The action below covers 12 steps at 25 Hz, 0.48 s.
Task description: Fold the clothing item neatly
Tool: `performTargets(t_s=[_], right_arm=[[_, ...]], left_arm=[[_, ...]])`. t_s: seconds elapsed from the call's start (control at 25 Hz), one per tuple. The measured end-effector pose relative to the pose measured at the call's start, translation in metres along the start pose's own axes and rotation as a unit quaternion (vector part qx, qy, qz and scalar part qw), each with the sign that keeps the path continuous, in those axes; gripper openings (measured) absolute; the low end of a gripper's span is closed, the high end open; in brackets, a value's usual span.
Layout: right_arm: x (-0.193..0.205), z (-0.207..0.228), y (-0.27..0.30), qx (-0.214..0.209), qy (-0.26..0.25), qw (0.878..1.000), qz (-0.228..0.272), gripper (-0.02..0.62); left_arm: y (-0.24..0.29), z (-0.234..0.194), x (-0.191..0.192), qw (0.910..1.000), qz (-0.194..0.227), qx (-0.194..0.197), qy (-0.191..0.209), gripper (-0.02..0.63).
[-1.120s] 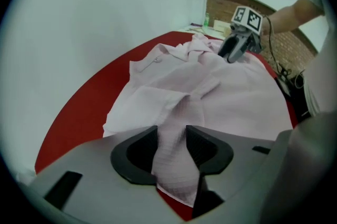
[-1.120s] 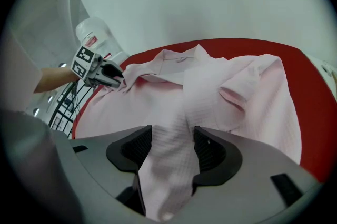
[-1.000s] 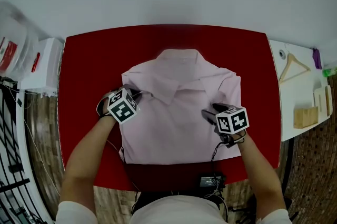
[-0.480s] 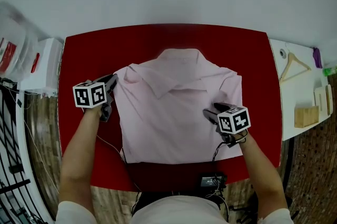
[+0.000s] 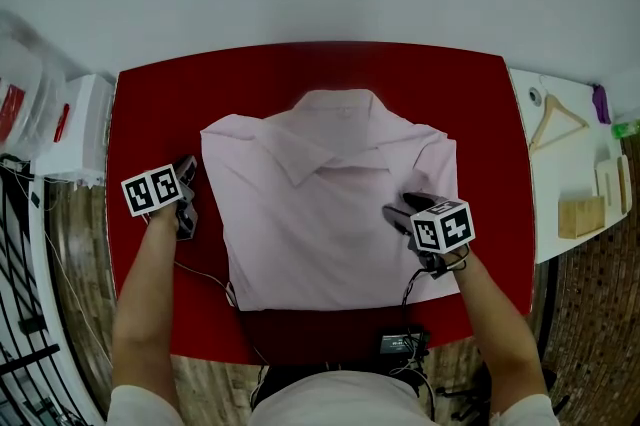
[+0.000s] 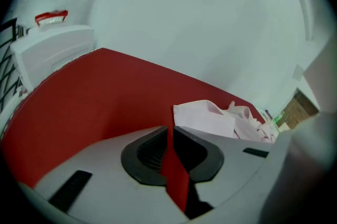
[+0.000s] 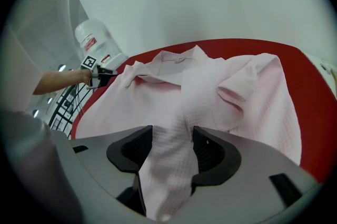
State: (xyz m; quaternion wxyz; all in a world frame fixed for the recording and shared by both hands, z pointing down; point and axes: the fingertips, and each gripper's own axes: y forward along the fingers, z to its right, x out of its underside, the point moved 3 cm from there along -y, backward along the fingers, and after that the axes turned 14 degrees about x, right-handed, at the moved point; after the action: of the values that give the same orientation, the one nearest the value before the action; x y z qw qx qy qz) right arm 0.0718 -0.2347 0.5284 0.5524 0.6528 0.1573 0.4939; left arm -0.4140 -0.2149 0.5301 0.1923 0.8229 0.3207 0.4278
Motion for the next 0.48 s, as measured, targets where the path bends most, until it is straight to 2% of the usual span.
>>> performTargets(t_s=[0.08, 0.16, 0.24, 0.32, 0.4, 0.44, 0.48], right_arm=[[-0.001, -0.001, -0.001, -0.001, -0.006, 1.0, 0.0, 0.25], [-0.005, -0.002, -0.005, 0.003, -0.023, 1.0, 0.01, 0.25], [-0.013, 0.002, -0.01, 0.024, -0.06, 0.997, 0.033, 0.25], [-0.022, 0.009, -0.016, 0.053, -0.108, 0.991, 0.058, 0.25], [-0.027, 0.015, -0.019, 0.077, -0.158, 0.982, 0.071, 0.25], [-0.027, 0.017, -0.018, 0.09, -0.189, 0.975, 0.072, 0.25], [-0.027, 0.019, -0.017, 0.103, -0.226, 0.966, 0.071, 0.249]], left_arm=[[-0.004, 0.006, 0.001, 0.9987, -0.017, -0.002, 0.049, 0.012], [-0.005, 0.023, 0.001, 0.9934, -0.034, 0.01, 0.109, 0.012], [0.001, 0.047, 0.003, 0.9844, -0.046, 0.035, 0.166, 0.012], [0.01, 0.077, 0.007, 0.9711, -0.057, 0.066, 0.222, 0.012], [0.022, 0.112, 0.017, 0.9488, -0.076, 0.098, 0.291, 0.012], [0.029, 0.129, 0.024, 0.9319, -0.092, 0.112, 0.332, 0.012], [0.036, 0.145, 0.033, 0.9112, -0.112, 0.122, 0.377, 0.012]])
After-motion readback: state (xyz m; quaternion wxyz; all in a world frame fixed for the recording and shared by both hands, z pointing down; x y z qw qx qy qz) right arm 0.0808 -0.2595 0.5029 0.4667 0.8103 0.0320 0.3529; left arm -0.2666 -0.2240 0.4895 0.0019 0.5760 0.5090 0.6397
